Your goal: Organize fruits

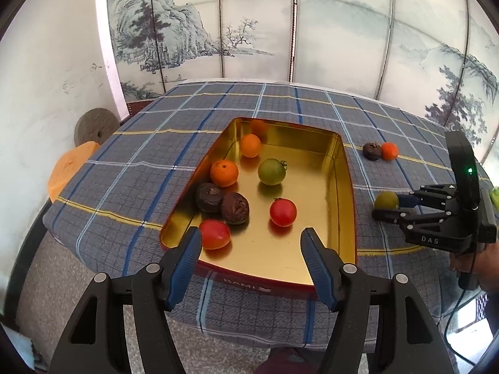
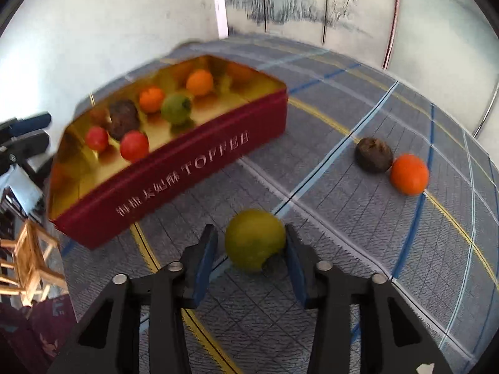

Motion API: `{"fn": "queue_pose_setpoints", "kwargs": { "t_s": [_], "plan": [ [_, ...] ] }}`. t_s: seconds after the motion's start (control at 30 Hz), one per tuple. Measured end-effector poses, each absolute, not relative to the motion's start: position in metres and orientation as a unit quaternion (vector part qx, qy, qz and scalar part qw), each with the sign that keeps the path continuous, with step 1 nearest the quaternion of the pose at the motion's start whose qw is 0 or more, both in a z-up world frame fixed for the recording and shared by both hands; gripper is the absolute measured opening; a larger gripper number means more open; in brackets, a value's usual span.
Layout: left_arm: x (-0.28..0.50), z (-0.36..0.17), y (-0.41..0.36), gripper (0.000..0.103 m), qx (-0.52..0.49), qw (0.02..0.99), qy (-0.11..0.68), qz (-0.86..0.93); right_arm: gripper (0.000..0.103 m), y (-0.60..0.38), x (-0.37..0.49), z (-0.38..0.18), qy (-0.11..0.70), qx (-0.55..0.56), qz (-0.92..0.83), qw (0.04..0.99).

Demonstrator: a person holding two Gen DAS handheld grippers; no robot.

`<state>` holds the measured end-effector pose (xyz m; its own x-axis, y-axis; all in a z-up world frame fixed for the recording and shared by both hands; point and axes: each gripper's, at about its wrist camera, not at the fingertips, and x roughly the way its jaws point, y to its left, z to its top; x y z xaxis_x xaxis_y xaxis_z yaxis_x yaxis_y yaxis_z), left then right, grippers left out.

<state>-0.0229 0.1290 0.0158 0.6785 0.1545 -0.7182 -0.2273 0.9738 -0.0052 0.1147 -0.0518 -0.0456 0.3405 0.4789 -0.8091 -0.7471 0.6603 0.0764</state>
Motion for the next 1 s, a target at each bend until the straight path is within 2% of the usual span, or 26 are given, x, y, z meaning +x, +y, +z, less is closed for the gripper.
{"fn": "queue_pose_setpoints", "kwargs": {
  "t_s": [0.13,0.43,0.7,1.0],
  "plan": [
    [-0.024,0.019,0.128,0.066,-0.042,0.917,0.382,0.103,0.031,-0.053,0.110,-0.036,0.416,-0.155,0.381,0.811],
    [-0.026,0.023,0.131,0.066,-0.044,0.918,0.379,0.107,0.031,-0.006,0.109,0.023,0.364,-0.146,0.433,0.812],
    [-0.027,0.021,0.134,0.066,-0.035,0.916,0.382,0.121,0.032,0.042,0.132,0.009,0.384,-0.148,0.432,0.802],
    [-0.027,0.016,0.131,0.067,-0.025,0.913,0.387,0.124,0.037,0.042,0.146,0.016,0.381,-0.099,0.427,0.814]
  ]
}}
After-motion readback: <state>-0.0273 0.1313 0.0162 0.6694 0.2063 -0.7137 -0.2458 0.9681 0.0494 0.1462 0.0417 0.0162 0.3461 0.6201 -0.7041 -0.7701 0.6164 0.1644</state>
